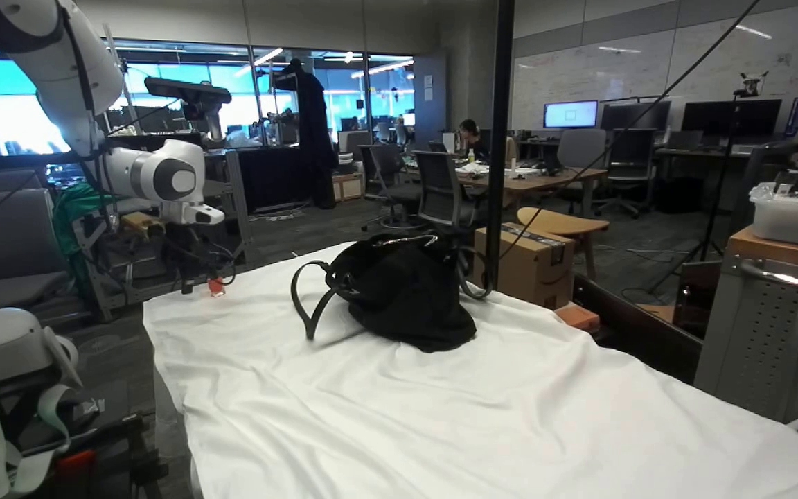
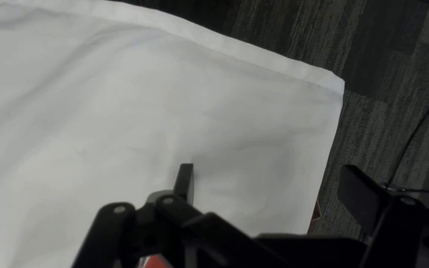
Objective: Put the nail polish bottles in the bag
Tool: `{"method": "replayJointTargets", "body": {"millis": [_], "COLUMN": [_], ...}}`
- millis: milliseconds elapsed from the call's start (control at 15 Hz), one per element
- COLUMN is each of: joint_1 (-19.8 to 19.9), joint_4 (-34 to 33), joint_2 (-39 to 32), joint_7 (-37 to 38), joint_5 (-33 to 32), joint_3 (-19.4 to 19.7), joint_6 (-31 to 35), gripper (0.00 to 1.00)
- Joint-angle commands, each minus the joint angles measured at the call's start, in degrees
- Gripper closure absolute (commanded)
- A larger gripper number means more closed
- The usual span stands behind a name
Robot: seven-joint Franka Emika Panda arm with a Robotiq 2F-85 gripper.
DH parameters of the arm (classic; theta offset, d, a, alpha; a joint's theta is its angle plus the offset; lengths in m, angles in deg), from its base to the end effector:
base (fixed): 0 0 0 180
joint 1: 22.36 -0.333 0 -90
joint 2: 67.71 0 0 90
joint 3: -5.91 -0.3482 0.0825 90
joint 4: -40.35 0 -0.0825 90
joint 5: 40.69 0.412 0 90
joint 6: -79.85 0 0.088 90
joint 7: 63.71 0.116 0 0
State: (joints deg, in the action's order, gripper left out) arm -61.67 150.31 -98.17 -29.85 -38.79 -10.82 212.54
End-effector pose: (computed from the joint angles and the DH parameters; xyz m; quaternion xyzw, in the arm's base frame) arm 0.3672 0.5339 0.2131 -0.9809 -0.1650 0.1009 0.0202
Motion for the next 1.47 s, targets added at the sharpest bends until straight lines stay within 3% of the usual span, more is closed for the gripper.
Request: {"method": "replayJointTargets", "body": {"millis": [0,867,1400], "joint_1": [1.92,12.26,13.27], "joint_4": [-1.81,-3.18,-3.19], "joint_2": [0.04,0.09,-0.16], "joint_7": [-3.81,-15.13,-18.71], "joint_5": [2.63,7.39,8.07], "joint_3": [0.23,-0.72,-1.28], "joint_6": [-2.65,-6.7,-8.79], "gripper": [0.0,0.0,0.0]}}
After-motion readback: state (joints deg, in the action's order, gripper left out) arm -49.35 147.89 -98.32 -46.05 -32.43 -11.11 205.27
